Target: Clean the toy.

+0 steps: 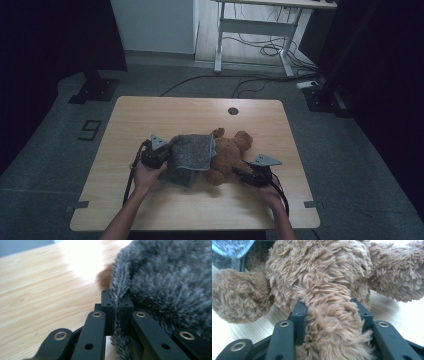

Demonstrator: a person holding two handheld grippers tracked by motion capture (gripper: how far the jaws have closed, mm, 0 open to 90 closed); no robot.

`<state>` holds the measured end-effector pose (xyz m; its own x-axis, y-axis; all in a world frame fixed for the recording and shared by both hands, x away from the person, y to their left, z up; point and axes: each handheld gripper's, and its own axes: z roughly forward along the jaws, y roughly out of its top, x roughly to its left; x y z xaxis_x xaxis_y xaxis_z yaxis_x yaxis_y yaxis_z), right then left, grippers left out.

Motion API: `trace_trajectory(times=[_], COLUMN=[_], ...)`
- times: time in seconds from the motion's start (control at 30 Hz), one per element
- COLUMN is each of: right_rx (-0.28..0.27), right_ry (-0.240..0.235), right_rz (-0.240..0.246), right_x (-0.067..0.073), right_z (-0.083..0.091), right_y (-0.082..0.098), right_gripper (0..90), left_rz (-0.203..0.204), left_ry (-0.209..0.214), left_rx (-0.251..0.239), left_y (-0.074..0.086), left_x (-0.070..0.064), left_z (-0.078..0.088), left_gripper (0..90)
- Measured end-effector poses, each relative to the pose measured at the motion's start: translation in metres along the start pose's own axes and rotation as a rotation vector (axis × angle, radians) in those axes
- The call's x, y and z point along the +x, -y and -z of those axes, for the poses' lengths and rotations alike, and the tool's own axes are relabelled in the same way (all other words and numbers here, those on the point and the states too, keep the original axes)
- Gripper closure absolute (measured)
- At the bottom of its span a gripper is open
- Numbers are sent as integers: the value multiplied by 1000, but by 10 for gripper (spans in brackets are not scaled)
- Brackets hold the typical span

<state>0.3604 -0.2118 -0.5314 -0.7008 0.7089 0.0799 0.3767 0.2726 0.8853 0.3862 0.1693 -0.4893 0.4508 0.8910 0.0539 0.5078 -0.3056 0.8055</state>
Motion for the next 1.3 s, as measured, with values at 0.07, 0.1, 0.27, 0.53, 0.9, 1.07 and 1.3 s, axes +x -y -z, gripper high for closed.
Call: trace_trajectory(times=[0.07,0.1,0.27,0.53,0.9,1.07,1.3], right_rx=[1,0,0,1,6,4,10], right_ry=[-1,-2,-4,-5,-15,-14,-19], right_rz=[2,1,0,-4,-6,-7,-4], right_x=[0,0,-1,-2,-2,-2,-2], right_z=[0,0,0,0,-1,-1,-1], right_y=[0,0,0,0,1,1,2], right_gripper=[557,557,557,557,557,557,556], left_rz=[11,17,68,65,-64,-85,-94], left_ry=[-22,-31,-54,24,221,262,249], left_rx=[3,3,-55,-209,-185,-98,-78], left_y=[2,1,-7,-46,-80,-70,-49], left_x=[9,13,34,17,-82,-109,-106], left_z=[2,4,24,54,17,-19,-34], left_gripper=[852,852,853,853,850,849,853])
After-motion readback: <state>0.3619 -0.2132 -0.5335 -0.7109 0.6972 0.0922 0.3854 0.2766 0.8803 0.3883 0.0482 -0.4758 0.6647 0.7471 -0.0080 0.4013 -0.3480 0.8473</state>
